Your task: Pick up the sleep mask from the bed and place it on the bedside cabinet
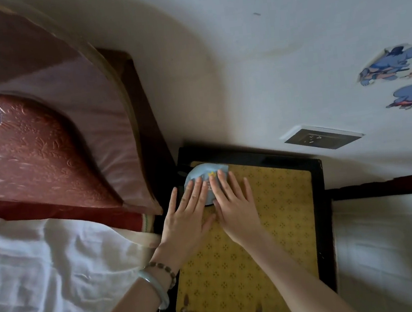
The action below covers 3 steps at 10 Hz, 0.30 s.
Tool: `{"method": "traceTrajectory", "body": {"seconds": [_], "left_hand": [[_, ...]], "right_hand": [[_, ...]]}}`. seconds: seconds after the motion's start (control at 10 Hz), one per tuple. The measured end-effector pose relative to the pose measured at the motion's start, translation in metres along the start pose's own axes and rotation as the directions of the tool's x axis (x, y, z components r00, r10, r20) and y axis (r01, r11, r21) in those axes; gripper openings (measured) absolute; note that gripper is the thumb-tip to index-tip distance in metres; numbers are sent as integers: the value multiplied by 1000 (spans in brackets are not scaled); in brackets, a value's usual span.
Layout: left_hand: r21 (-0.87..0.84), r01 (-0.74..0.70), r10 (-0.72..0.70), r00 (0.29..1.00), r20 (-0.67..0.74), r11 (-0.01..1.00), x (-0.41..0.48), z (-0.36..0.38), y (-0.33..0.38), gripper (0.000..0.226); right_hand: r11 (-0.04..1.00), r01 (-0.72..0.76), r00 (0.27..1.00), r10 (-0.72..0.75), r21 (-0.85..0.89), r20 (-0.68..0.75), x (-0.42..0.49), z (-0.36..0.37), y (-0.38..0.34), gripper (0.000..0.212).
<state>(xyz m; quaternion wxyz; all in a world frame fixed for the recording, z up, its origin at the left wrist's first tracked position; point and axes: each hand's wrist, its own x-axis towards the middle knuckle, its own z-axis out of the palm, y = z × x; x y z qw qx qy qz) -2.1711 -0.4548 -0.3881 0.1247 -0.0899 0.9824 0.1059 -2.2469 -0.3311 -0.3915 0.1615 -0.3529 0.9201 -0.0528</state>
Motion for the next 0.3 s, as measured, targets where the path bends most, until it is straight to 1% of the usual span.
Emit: {"method": "traceTrajectory", "body": {"seconds": [0.1, 0.2, 0.3], "left_hand": [[37, 10, -14, 996, 92, 999, 3, -2, 2, 66], [-24, 27, -22, 981, 193, 999, 9, -21, 8, 69], [-149, 59, -21, 970, 242, 987, 2, -47, 11, 71]], "right_hand": [[1000, -3, 996, 1, 15, 86, 0, -7, 1, 55], [998, -18, 986, 9, 55, 165, 1, -24, -1, 66], [987, -8, 987, -17, 158, 159, -11, -41, -7, 75]]}}
